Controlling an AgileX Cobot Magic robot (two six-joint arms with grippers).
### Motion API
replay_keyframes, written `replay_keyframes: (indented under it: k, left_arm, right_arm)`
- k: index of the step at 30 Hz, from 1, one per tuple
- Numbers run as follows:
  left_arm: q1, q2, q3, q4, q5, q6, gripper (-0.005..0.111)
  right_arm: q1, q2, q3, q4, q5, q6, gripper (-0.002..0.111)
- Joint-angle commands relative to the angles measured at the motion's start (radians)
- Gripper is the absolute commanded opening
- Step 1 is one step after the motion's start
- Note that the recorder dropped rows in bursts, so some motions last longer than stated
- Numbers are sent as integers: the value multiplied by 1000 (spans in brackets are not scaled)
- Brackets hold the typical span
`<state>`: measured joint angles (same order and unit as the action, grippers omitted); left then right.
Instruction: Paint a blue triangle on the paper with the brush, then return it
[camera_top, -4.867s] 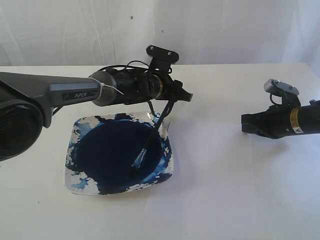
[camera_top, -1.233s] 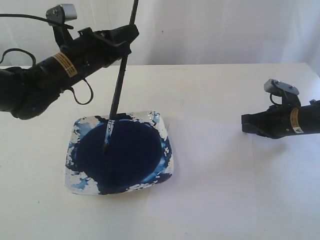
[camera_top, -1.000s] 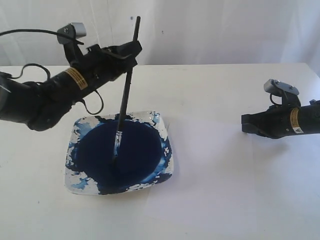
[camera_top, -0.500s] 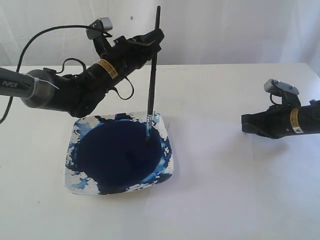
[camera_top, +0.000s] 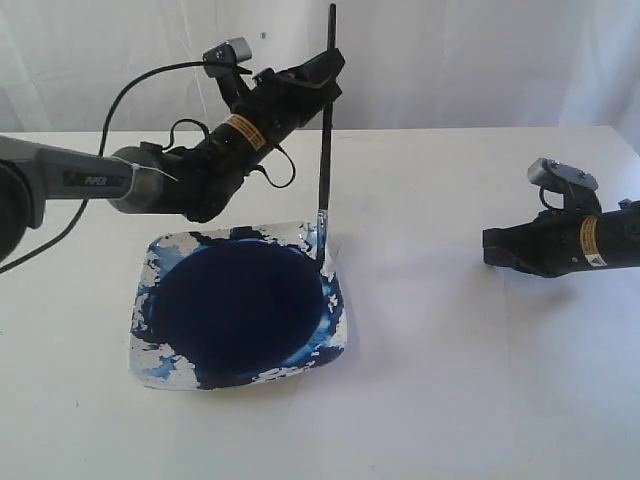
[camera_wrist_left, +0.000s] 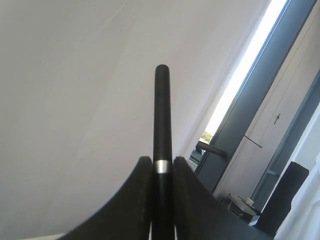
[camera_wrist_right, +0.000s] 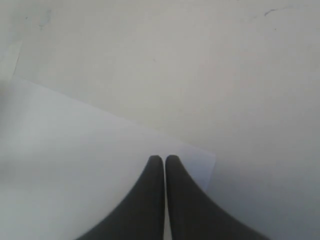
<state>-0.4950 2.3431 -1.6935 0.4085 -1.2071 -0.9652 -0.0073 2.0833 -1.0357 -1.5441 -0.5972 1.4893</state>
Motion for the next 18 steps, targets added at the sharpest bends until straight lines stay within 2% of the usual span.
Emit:
replay_keyframes:
  k: [1, 4, 7, 18]
  left_arm:
    - [-5, 38, -87, 10, -4, 0, 0]
    - [-5, 61, -123, 19, 1, 14, 0]
    - [-5, 69, -123, 29, -3, 76, 0]
    - [-5, 71, -123, 101, 54, 113, 0]
  right_arm:
    - [-1, -8, 0, 1, 10, -13, 3]
    - [-1, -8, 0, 1, 10, -13, 3]
    - [-1, -8, 0, 1, 10, -13, 3]
    - [-1, -8, 0, 1, 10, -13, 3]
